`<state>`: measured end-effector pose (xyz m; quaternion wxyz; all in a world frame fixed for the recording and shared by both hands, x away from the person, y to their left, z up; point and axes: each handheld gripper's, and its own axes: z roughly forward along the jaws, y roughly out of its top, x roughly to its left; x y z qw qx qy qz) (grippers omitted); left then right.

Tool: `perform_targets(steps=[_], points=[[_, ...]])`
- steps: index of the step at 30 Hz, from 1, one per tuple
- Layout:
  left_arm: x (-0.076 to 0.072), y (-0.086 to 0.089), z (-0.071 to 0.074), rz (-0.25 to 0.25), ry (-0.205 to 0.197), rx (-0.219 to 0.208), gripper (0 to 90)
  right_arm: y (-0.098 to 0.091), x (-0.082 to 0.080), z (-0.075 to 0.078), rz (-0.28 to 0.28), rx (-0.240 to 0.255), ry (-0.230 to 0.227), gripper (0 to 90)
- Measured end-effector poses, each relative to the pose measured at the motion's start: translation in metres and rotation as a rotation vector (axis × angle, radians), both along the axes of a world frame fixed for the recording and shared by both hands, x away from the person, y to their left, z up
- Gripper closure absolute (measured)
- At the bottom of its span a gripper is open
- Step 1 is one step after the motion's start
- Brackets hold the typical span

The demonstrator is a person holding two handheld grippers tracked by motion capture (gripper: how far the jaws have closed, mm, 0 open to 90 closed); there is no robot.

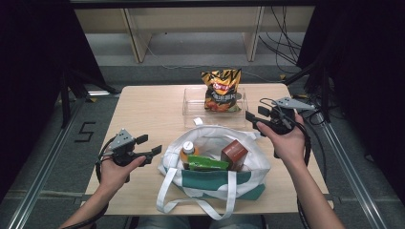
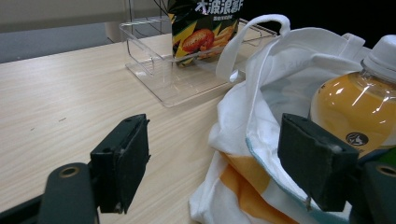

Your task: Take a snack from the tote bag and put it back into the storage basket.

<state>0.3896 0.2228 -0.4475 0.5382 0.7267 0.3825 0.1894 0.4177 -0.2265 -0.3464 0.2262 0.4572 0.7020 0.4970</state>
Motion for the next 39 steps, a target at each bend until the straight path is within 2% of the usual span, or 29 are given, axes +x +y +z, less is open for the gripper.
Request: perform_targets(steps=[2, 3, 4, 5, 6, 8, 9, 10, 12, 14, 16, 17, 18, 19, 20, 21, 23, 24, 26, 29, 32, 34, 36, 37, 38, 39], points=[[0.000, 0.001, 0.000, 0.003, 0.004, 0.004, 24.6, -0.002, -0.005, 0.000, 0.007, 0.028, 0.001, 44.2], [0.000, 0.001, 0.000, 0.002, 0.005, -0.003, 24.6, -0.004, -0.008, 0.000, 0.012, 0.019, 0.006, 43.8], [0.000, 0.001, -0.001, 0.003, 0.005, -0.011, 24.6, -0.004, -0.010, -0.001, 0.005, 0.018, -0.009, 43.6], [-0.001, 0.002, 0.001, 0.004, 0.001, 0.006, 24.5, -0.005, -0.012, 0.000, 0.008, 0.015, -0.002, 43.3], [-0.001, 0.002, 0.001, 0.005, -0.002, 0.003, 24.6, -0.004, -0.015, 0.000, 0.003, 0.021, 0.010, 43.2], [-0.001, 0.002, 0.001, 0.003, -0.006, -0.005, 24.6, -0.005, -0.018, 0.000, 0.010, 0.021, 0.005, 42.9], [-0.001, 0.002, 0.002, 0.008, -0.007, 0.006, 24.5, -0.004, -0.021, 0.000, 0.002, 0.031, 0.012, 42.9], [-0.001, 0.002, 0.002, 0.009, -0.006, 0.004, 24.5, -0.005, -0.022, -0.001, 0.004, 0.017, -0.008, 42.8], [-0.001, 0.001, 0.002, 0.004, -0.011, -0.004, 24.5, -0.003, -0.026, -0.003, 0.016, 0.030, 0.008, 42.7], [-0.002, 0.001, 0.003, 0.001, -0.015, 0.005, 24.6, -0.003, -0.028, -0.005, 0.025, 0.032, -0.005, 42.5], [-0.001, 0.000, 0.002, -0.006, -0.014, -0.001, 24.5, -0.003, -0.031, -0.006, 0.034, 0.034, 0.002, 42.0], [-0.001, 0.000, 0.002, 0.001, -0.008, 0.006, 24.5, -0.002, -0.033, -0.005, 0.021, 0.050, 0.010, 42.0], [-0.001, 0.001, 0.002, 0.001, -0.009, 0.007, 24.5, -0.003, -0.034, -0.005, 0.027, 0.036, 0.005, 42.0], [-0.001, 0.001, 0.002, 0.002, -0.007, -0.004, 24.6, -0.002, -0.036, -0.006, 0.022, 0.048, 0.008, 41.9], [-0.002, 0.001, 0.002, 0.008, -0.004, 0.002, 24.5, -0.002, -0.036, -0.006, 0.031, 0.043, 0.010, 41.8], [-0.002, 0.001, 0.003, 0.003, -0.010, 0.008, 24.5, -0.003, -0.036, -0.007, 0.038, 0.025, -0.012, 41.8], [-0.003, 0.000, 0.004, 0.007, -0.015, -0.001, 24.5, 0.000, -0.041, -0.008, 0.032, 0.053, 0.027, 41.7], [-0.004, 0.001, 0.005, 0.008, -0.018, 0.009, 24.5, -0.001, -0.040, -0.010, 0.046, 0.043, 0.000, 41.7], [-0.004, 0.001, 0.005, 0.009, -0.018, 0.009, 24.5, 0.001, -0.043, -0.012, 0.052, 0.058, -0.002, 41.5], [-0.004, 0.000, 0.005, 0.008, -0.022, 0.007, 24.5, 0.005, -0.050, -0.013, 0.057, 0.068, 0.026, 40.6], [-0.004, -0.001, 0.005, 0.002, -0.026, 0.000, 24.5, 0.009, -0.053, -0.014, 0.082, 0.074, 0.008, 39.9], [-0.005, -0.001, 0.005, 0.006, -0.013, 0.002, 24.5, 0.013, -0.056, -0.014, 0.096, 0.074, 0.012, 39.5], [-0.005, -0.001, 0.005, 0.003, -0.018, 0.004, 24.5, 0.016, -0.060, -0.015, 0.102, 0.081, 0.016, 39.2], [-0.004, -0.001, 0.005, 0.003, -0.024, 0.004, 24.5, 0.016, -0.060, -0.016, 0.109, 0.063, 0.002, 39.0], [-0.004, 0.000, 0.006, 0.004, -0.024, 0.004, 24.5, 0.020, -0.064, -0.016, 0.101, 0.084, 0.034, 38.9], [-0.004, 0.000, 0.005, -0.001, -0.026, -0.001, 24.5, 0.019, -0.063, -0.018, 0.116, 0.067, 0.009, 38.7]])
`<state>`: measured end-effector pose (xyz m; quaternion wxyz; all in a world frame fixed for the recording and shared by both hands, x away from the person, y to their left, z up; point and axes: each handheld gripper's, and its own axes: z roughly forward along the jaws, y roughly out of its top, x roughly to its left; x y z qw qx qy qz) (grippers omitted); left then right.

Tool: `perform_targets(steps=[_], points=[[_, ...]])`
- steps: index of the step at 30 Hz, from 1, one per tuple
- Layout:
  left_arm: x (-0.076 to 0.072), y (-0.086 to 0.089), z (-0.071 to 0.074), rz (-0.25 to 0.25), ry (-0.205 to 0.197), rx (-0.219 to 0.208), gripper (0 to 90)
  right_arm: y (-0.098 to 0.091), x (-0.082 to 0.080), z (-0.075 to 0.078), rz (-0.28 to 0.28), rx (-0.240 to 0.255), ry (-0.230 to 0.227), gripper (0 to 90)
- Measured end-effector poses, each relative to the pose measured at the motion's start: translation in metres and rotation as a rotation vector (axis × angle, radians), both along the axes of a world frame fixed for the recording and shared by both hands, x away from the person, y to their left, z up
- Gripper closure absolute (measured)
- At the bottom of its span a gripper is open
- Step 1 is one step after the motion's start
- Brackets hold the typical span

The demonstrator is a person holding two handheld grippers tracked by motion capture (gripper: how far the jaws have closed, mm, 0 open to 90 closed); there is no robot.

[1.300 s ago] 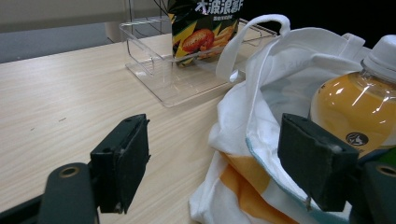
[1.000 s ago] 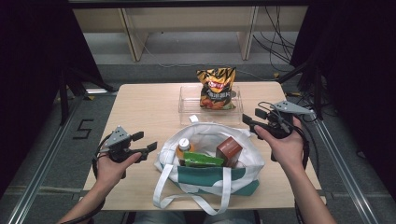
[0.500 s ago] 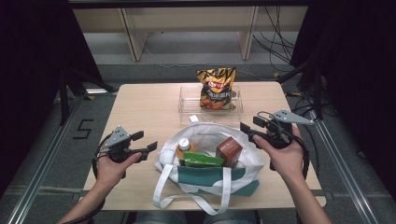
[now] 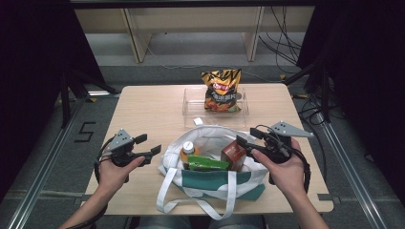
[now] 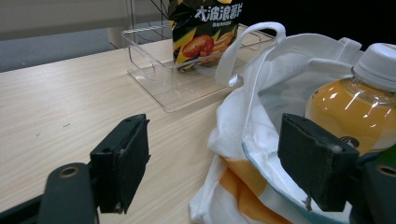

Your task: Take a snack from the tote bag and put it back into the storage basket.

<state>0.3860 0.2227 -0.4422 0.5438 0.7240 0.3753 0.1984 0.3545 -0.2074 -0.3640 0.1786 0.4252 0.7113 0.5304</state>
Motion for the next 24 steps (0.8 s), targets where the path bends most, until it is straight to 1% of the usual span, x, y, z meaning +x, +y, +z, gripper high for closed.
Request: perform_targets(steps=[1, 2, 3, 4, 5, 6, 7, 8, 9, 10, 11, 12, 13, 14, 15, 16, 17, 18, 19, 20, 21, 22, 23, 24], points=[[-0.001, 0.000, 0.000, 0.007, 0.003, 0.005, 24.5, 0.001, -0.002, -0.001, 0.008, -0.005, -0.010, 38.4], [0.000, 0.000, 0.000, 0.006, 0.002, 0.006, 24.5, 0.003, -0.005, 0.000, 0.000, 0.014, 0.021, 38.1], [0.000, -0.001, -0.001, 0.003, 0.002, 0.000, 24.5, 0.002, -0.005, -0.001, 0.011, -0.009, -0.006, 38.0], [0.000, -0.001, 0.000, 0.006, 0.002, 0.007, 24.5, 0.003, -0.008, -0.001, -0.001, 0.005, 0.012, 37.8], [-0.001, -0.001, 0.000, 0.007, 0.007, 0.011, 24.5, 0.003, -0.007, -0.003, 0.021, 0.001, -0.016, 37.6], [-0.001, -0.001, 0.000, 0.006, 0.008, 0.006, 24.5, 0.004, -0.010, -0.002, 0.008, 0.014, 0.010, 37.3], [-0.001, -0.001, 0.000, 0.005, 0.006, 0.009, 24.5, 0.004, -0.010, -0.004, 0.019, 0.004, -0.017, 36.7], [-0.001, -0.001, 0.000, 0.005, 0.007, 0.008, 24.5, 0.004, -0.011, -0.004, 0.022, -0.005, -0.010, 36.4], [-0.001, -0.001, 0.000, 0.004, 0.007, 0.010, 24.5, 0.006, -0.013, -0.005, 0.014, 0.000, -0.004, 35.9], [-0.001, -0.002, 0.000, 0.004, 0.007, 0.011, 24.5, 0.006, -0.012, -0.007, 0.020, -0.020, -0.029, 35.3], [-0.001, -0.002, 0.000, 0.004, 0.007, 0.010, 24.5, 0.007, -0.013, -0.006, 0.014, -0.022, -0.023, 35.2], [-0.001, -0.002, 0.000, 0.002, 0.006, 0.005, 24.5, 0.006, -0.012, -0.006, 0.023, -0.030, -0.049, 34.9], [0.000, -0.001, 0.000, 0.002, 0.004, 0.007, 24.5, 0.006, -0.013, -0.005, 0.028, -0.030, -0.044, 34.2], [0.000, -0.001, 0.000, 0.003, 0.004, 0.007, 24.5, 0.007, -0.015, -0.004, 0.018, -0.023, -0.026, 33.9], [0.000, -0.002, 0.000, 0.005, 0.006, 0.003, 24.5, 0.008, -0.015, -0.004, 0.024, -0.014, -0.029, 33.9], [0.000, -0.002, 0.000, 0.002, 0.007, 0.001, 24.5, 0.009, -0.015, -0.003, 0.027, -0.023, -0.037, 33.5], [-0.001, -0.002, 0.000, 0.004, 0.010, 0.010, 24.5, 0.011, -0.017, -0.004, 0.024, -0.021, -0.033, 32.5], [0.000, -0.002, 0.000, 0.001, 0.008, 0.005, 24.5, 0.012, -0.017, -0.005, 0.034, -0.025, -0.041, 32.1], [0.000, -0.002, 0.000, 0.002, 0.009, 0.005, 24.5, 0.013, -0.018, -0.005, 0.033, -0.032, -0.037, 31.8], [0.000, -0.002, 0.000, 0.002, 0.008, 0.005, 24.5, 0.016, -0.020, -0.006, 0.029, -0.024, -0.025, 30.8], [0.000, -0.002, 0.000, 0.002, 0.008, 0.005, 24.5, 0.016, -0.017, -0.008, 0.039, -0.038, -0.054, 30.1], [0.000, -0.002, -0.001, 0.002, 0.008, 0.005, 24.5, 0.016, -0.018, -0.008, 0.026, -0.050, -0.046, 29.6], [0.000, -0.002, -0.001, 0.002, 0.009, 0.006, 24.5, 0.017, -0.018, -0.009, 0.033, -0.050, -0.057, 28.9], [0.000, -0.002, -0.001, 0.002, 0.009, 0.007, 24.5, 0.017, -0.019, -0.009, 0.026, -0.052, -0.041, 28.8]])
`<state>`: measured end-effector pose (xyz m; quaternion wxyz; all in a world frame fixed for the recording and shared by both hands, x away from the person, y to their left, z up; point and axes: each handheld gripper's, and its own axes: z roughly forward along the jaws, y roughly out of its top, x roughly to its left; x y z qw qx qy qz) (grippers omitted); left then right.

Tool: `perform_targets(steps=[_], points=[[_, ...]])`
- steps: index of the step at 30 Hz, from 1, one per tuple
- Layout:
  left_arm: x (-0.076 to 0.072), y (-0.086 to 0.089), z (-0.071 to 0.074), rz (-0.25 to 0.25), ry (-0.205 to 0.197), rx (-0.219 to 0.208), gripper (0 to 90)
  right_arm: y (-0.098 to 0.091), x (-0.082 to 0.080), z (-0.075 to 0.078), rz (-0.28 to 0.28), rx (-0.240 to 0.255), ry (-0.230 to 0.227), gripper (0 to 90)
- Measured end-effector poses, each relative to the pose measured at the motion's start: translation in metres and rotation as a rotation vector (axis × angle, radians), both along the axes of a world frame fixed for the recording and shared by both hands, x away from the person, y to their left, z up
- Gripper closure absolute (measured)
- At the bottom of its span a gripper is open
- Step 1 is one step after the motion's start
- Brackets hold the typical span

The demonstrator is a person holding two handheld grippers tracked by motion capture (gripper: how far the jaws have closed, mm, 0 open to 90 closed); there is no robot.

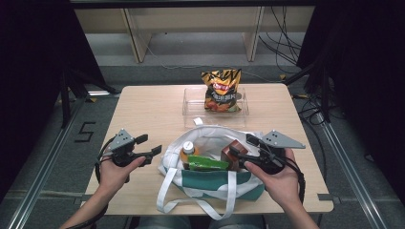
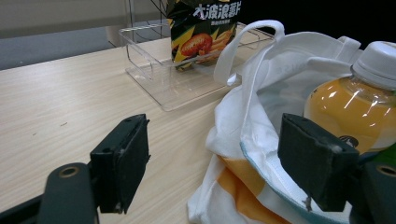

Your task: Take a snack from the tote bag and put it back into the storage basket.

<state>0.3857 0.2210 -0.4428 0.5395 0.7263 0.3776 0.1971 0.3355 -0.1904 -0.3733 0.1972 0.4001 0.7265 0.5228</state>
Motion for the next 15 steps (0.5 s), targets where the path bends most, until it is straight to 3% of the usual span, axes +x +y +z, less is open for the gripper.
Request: perform_targets(steps=[4, 5, 6, 8, 9, 15], points=[[0.000, -0.001, 0.000, -0.004, -0.001, -0.006, 24.5, 0.001, -0.002, -0.001, 0.008, 0.009, -0.016, 29.1], [0.000, 0.000, 0.000, -0.002, -0.001, 0.000, 24.5, 0.001, -0.005, 0.002, 0.000, 0.013, -0.001, 29.1], [0.000, 0.000, 0.001, -0.002, -0.001, -0.002, 24.5, -0.001, -0.004, 0.005, 0.011, 0.010, -0.037, 29.1], [0.000, 0.000, 0.001, 0.001, -0.004, -0.004, 24.5, -0.002, -0.006, 0.011, -0.007, 0.017, -0.035, 28.9], [0.000, 0.000, 0.000, 0.002, -0.001, -0.018, 24.5, -0.003, -0.005, 0.012, 0.009, 0.027, -0.038, 28.9], [0.000, 0.000, 0.000, 0.001, 0.000, -0.019, 24.5, 0.006, -0.005, 0.002, 0.027, 0.007, -0.012, 28.7]])
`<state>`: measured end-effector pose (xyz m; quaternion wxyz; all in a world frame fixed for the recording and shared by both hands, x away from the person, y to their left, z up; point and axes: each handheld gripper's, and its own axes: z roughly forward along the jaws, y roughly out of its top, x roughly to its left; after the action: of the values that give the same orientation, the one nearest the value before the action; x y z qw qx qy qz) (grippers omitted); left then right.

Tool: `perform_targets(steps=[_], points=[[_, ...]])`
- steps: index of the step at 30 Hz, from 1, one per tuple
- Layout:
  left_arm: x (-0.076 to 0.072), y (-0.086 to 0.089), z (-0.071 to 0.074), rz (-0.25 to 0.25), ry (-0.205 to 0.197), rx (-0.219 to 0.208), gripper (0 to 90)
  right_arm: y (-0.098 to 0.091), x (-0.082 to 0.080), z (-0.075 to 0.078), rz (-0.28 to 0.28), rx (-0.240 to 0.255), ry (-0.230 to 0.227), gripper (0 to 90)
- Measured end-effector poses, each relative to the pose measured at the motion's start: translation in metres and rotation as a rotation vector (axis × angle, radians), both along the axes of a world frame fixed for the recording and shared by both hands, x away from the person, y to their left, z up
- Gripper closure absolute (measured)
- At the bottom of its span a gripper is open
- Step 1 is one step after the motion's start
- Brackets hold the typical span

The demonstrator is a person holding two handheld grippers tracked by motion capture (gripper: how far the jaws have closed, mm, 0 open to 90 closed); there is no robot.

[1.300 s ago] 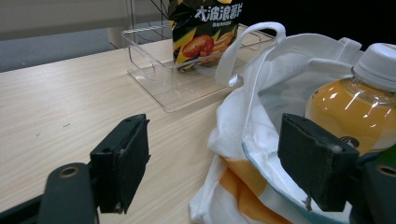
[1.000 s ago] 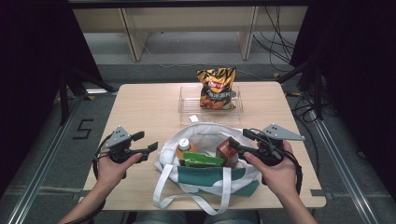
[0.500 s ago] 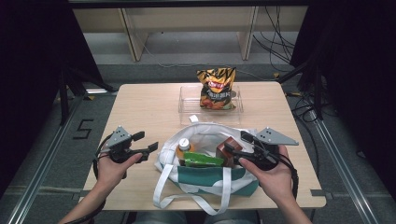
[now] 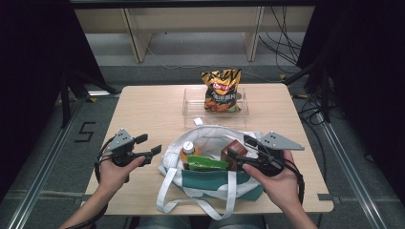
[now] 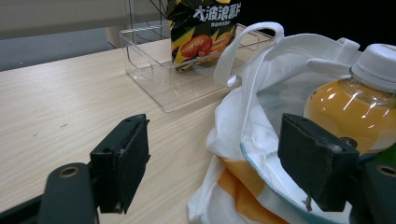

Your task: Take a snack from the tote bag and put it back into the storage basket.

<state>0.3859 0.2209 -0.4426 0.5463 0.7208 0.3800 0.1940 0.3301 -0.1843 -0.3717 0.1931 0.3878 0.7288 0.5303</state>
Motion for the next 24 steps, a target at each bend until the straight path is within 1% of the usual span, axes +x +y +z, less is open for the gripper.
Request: perform_targets(steps=[2, 4, 5, 6, 7, 8, 9, 11, 12, 13, 14, 15, 16, 17, 18, 19, 20, 21, 22, 23, 24], points=[[0.000, 0.000, 0.000, -0.003, -0.002, 0.007, 24.5, 0.001, 0.000, -0.003, 0.021, -0.010, 0.007, 28.2], [0.000, 0.001, 0.000, -0.006, -0.001, 0.018, 24.5, 0.003, 0.000, -0.006, 0.020, -0.015, 0.019, 28.3], [0.001, 0.000, -0.001, -0.010, 0.000, 0.011, 24.5, 0.004, 0.000, -0.008, 0.008, -0.023, 0.007, 28.3], [0.000, 0.000, 0.000, -0.006, 0.001, 0.016, 24.5, 0.005, 0.000, -0.009, 0.019, -0.027, 0.027, 28.3], [0.000, 0.000, 0.000, -0.005, 0.000, 0.014, 24.5, 0.006, 0.000, -0.011, 0.022, -0.031, 0.034, 28.3], [0.000, 0.000, 0.000, -0.005, -0.001, 0.014, 24.5, 0.008, 0.001, -0.013, 0.033, -0.034, 0.015, 27.8], [0.000, 0.000, 0.000, -0.004, -0.001, 0.013, 24.5, 0.010, 0.000, -0.015, 0.040, -0.049, 0.010, 27.6], [0.000, 0.001, 0.000, -0.004, -0.001, 0.013, 24.5, 0.013, -0.001, -0.018, 0.030, -0.053, 0.020, 27.7], [0.000, 0.001, 0.000, -0.004, 0.000, 0.013, 24.5, 0.013, 0.001, -0.020, 0.023, -0.066, 0.004, 28.0], [0.000, 0.001, 0.000, -0.005, 0.000, 0.013, 24.5, 0.012, 0.002, -0.021, 0.023, -0.067, 0.026, 28.9], [0.000, 0.001, 0.000, -0.005, -0.001, 0.013, 24.5, 0.010, 0.003, -0.023, 0.027, -0.077, 0.012, 29.7], [0.000, 0.000, 0.000, -0.007, -0.004, 0.008, 24.5, 0.010, 0.004, -0.025, 0.010, -0.056, 0.030, 29.6], [0.000, 0.000, 0.000, -0.007, -0.005, 0.007, 24.5, 0.009, 0.004, -0.026, 0.005, -0.052, 0.038, 29.8], [0.000, 0.000, 0.000, -0.005, 0.000, 0.002, 24.5, 0.008, 0.003, -0.027, 0.012, -0.045, 0.055, 30.7], [0.000, 0.001, 0.000, -0.004, -0.002, 0.010, 24.5, 0.007, 0.005, -0.028, 0.010, -0.023, 0.048, 31.3], [0.000, 0.002, 0.000, -0.005, -0.003, 0.019, 24.5, 0.005, 0.007, -0.027, 0.023, -0.027, 0.042, 31.3], [0.000, 0.001, 0.000, -0.003, -0.001, 0.016, 24.5, 0.005, 0.007, -0.027, 0.024, -0.031, 0.053, 31.4], [0.000, 0.001, 0.000, -0.003, -0.002, 0.014, 24.5, 0.008, 0.005, -0.028, 0.016, -0.009, 0.065, 31.5], [0.000, 0.001, 0.000, -0.005, -0.002, 0.013, 24.5, 0.008, 0.005, -0.028, 0.015, -0.008, 0.065, 31.6], [0.000, 0.000, 0.000, -0.007, 0.000, 0.015, 24.5, 0.007, 0.007, -0.029, 0.026, -0.030, 0.030, 31.6], [0.001, 0.000, -0.001, -0.009, 0.000, 0.011, 24.5, 0.011, 0.006, -0.030, 0.017, -0.013, 0.044, 31.7]])
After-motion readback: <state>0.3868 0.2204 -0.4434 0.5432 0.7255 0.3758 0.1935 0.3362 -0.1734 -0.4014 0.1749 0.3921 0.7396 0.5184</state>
